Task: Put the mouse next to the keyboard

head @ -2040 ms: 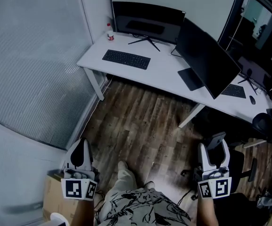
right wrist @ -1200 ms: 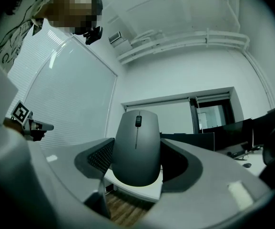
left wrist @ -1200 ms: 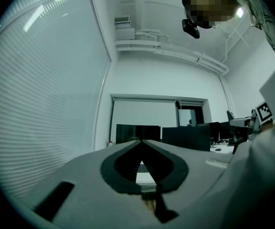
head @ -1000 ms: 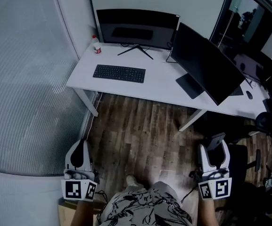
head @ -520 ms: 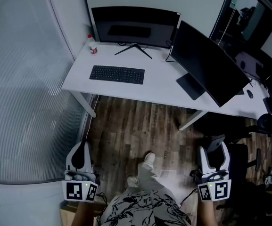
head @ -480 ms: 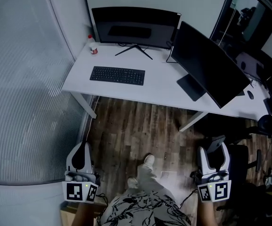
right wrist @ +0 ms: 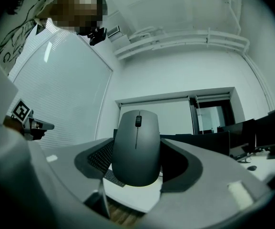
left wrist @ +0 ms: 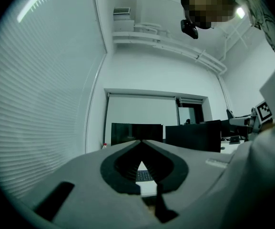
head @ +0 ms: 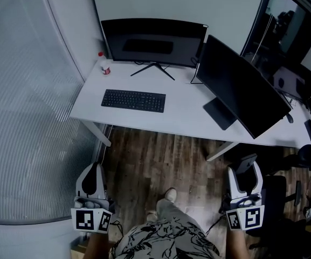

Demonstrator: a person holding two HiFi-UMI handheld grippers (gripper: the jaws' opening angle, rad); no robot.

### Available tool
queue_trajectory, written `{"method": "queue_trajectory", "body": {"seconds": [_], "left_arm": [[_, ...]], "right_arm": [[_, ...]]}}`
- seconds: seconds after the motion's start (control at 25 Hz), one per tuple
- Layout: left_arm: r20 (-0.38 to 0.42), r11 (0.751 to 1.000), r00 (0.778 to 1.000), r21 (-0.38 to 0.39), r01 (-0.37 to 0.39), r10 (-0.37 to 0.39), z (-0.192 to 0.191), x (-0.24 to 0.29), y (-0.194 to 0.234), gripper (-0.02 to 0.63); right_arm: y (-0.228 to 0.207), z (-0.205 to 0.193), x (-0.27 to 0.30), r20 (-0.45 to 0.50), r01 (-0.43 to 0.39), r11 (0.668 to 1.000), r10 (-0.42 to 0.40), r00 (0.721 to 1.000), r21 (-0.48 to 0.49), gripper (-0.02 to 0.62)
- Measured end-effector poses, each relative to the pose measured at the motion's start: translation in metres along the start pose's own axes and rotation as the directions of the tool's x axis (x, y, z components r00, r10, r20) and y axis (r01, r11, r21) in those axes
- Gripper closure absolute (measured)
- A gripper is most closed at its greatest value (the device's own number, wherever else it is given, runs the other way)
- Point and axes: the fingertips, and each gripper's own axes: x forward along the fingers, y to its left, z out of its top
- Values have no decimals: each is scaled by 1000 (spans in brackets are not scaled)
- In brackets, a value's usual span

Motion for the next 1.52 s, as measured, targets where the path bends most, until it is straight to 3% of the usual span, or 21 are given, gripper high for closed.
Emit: {"method": "queue_trajectory", "body": {"seconds": [0.4, 0.88, 1.24, 1.52], "left_arm": [[8, 1000, 1000, 20, -16, 16, 2, 63, 2, 609], [14, 998, 998, 2, -66, 66, 1, 126, -2, 609], [-6, 994, 994, 23, -111, 111, -8, 142, -5, 609], [13, 995, 995, 8, -97, 97, -9, 167, 9, 609]], "right_arm": [[-34, -13, 63, -2, 3, 1000, -3, 1000, 0, 291], [-64, -24, 137, -7, -61, 998, 61, 998, 11, 291], [-78, -38, 161, -9, -81, 996, 81, 997, 43, 291], [-81, -40, 180, 1, -51, 999, 51, 999, 16, 291]]}}
